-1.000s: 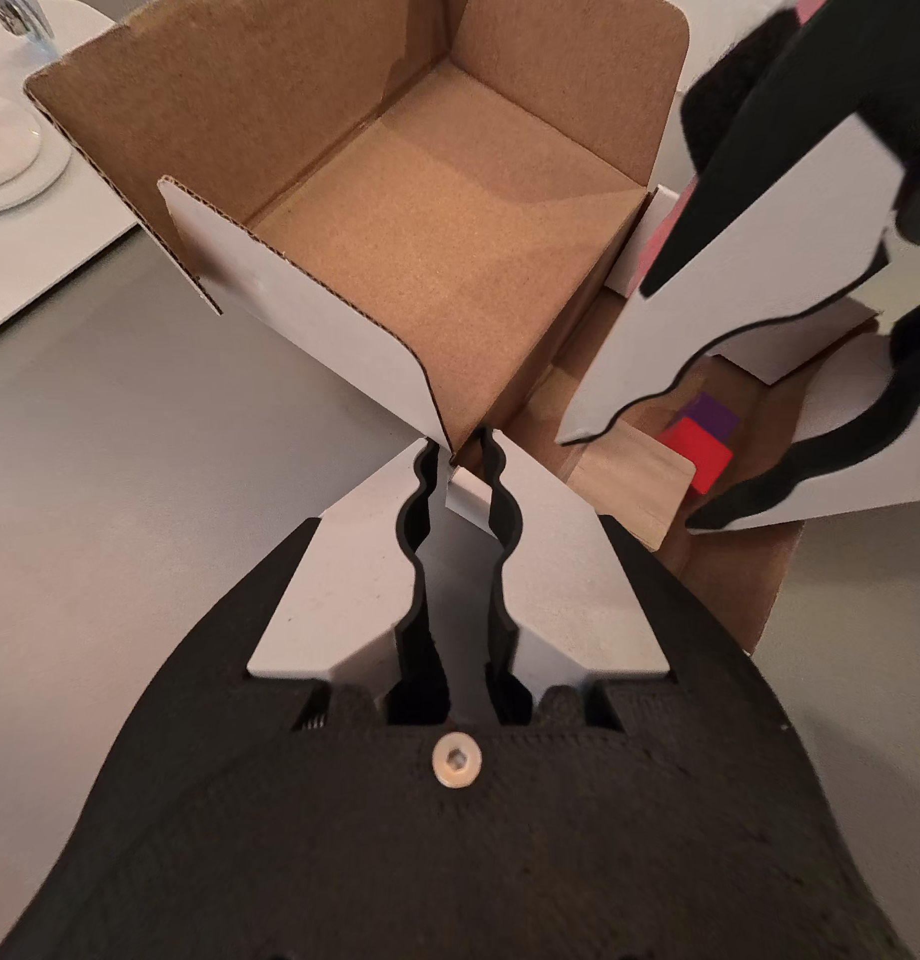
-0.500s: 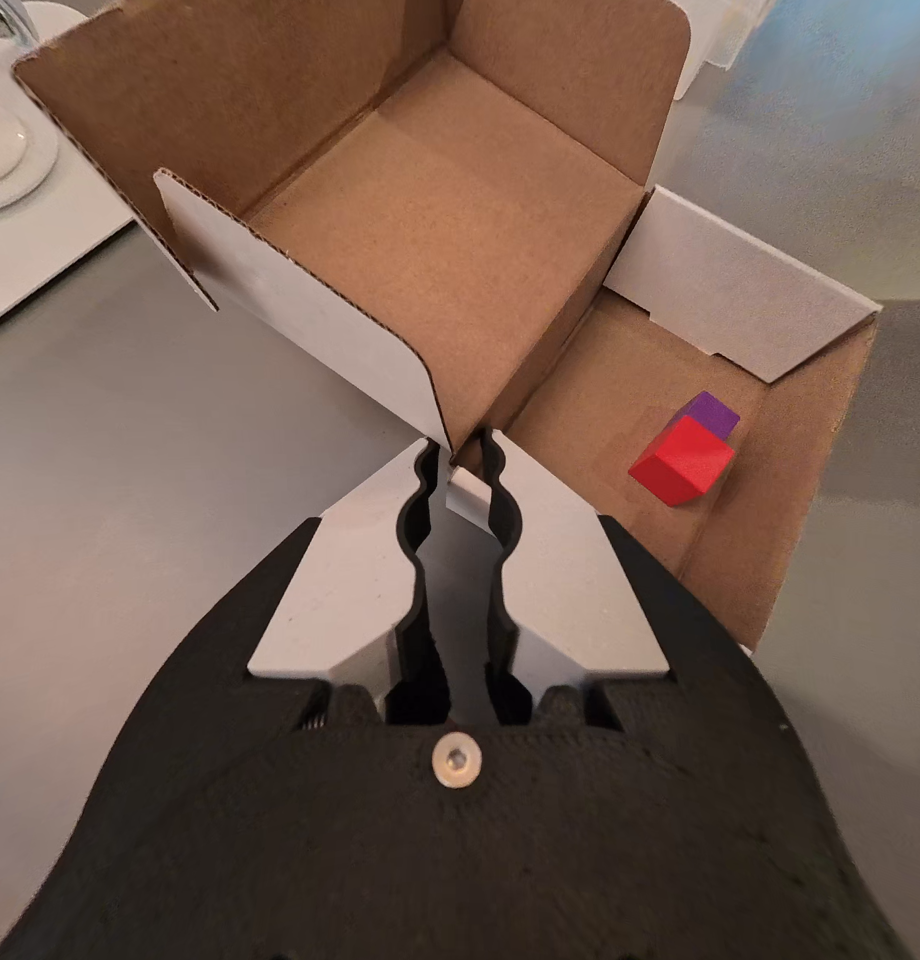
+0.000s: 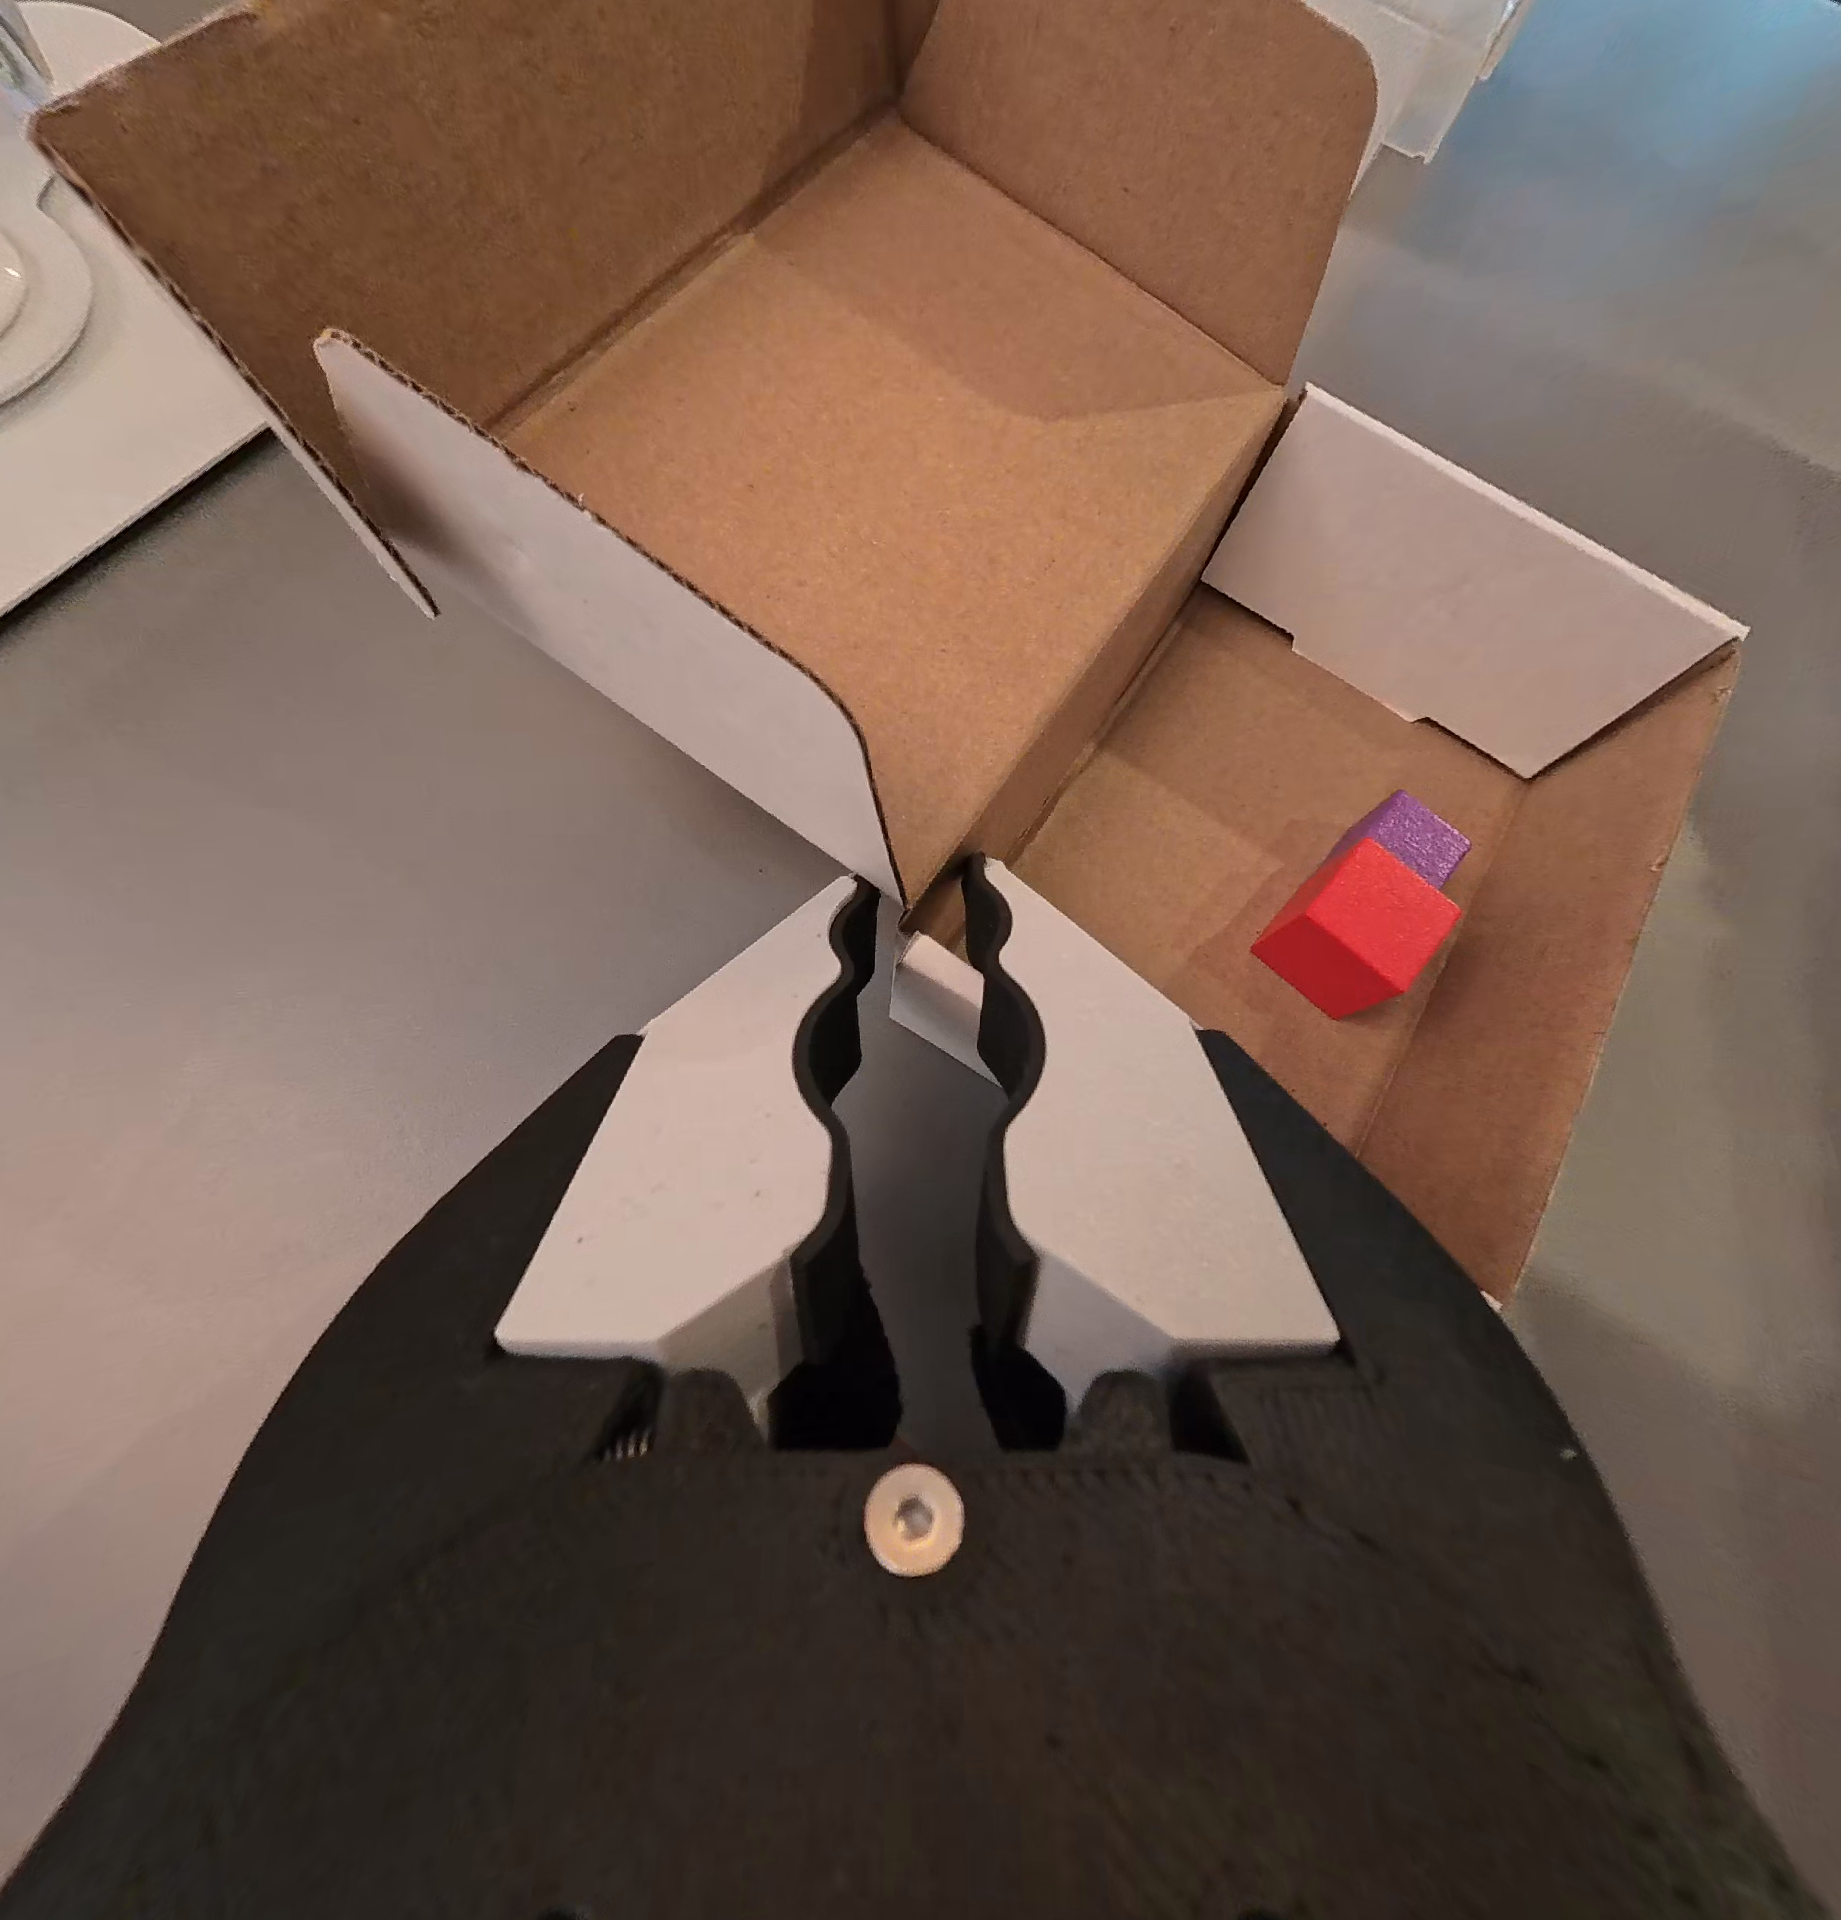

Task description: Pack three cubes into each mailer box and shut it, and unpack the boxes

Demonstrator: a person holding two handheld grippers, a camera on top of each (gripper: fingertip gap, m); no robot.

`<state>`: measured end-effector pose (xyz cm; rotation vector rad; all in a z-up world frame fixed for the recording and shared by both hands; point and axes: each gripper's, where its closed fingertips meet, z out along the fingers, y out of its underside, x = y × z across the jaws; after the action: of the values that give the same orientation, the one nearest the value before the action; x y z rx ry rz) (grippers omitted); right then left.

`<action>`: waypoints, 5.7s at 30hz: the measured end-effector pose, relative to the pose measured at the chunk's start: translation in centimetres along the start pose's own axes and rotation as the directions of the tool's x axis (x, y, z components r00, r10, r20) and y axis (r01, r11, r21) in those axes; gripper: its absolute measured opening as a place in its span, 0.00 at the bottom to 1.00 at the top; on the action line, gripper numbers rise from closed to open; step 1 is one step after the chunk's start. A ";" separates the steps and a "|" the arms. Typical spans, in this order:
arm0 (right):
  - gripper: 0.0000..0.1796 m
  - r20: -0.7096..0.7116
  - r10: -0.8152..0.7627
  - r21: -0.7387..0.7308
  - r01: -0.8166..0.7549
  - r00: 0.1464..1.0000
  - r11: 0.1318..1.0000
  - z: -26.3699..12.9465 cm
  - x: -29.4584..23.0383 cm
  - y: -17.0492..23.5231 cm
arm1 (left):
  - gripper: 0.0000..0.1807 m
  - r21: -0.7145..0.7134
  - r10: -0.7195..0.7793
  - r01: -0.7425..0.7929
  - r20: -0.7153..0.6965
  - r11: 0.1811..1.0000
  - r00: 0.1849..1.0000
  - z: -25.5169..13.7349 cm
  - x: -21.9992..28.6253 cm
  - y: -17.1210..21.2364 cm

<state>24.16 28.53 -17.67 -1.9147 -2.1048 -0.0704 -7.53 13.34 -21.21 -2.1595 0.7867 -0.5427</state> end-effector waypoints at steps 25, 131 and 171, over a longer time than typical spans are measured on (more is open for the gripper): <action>0.29 -0.028 -0.138 0.323 0.140 0.990 0.936 -7.2 -13.9 -21.4 | 0.08 0.002 0.013 -0.013 0.005 1.000 1.000 0.2 0.1 -0.1; 0.10 -0.143 0.006 -0.256 -0.042 0.990 0.966 0.2 0.6 6.8 | 0.07 0.016 0.028 -0.028 -0.028 0.999 0.999 0.5 0.9 -0.3; 0.45 0.786 0.297 0.533 -0.838 0.543 0.121 -3.2 -11.6 -21.5 | 0.08 0.025 0.076 -0.073 -0.134 0.997 0.988 0.2 2.2 0.1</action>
<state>4.54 14.11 -14.02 -1.8589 -0.7971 1.6070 -5.89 11.90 -21.09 -2.0828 0.9277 -0.6596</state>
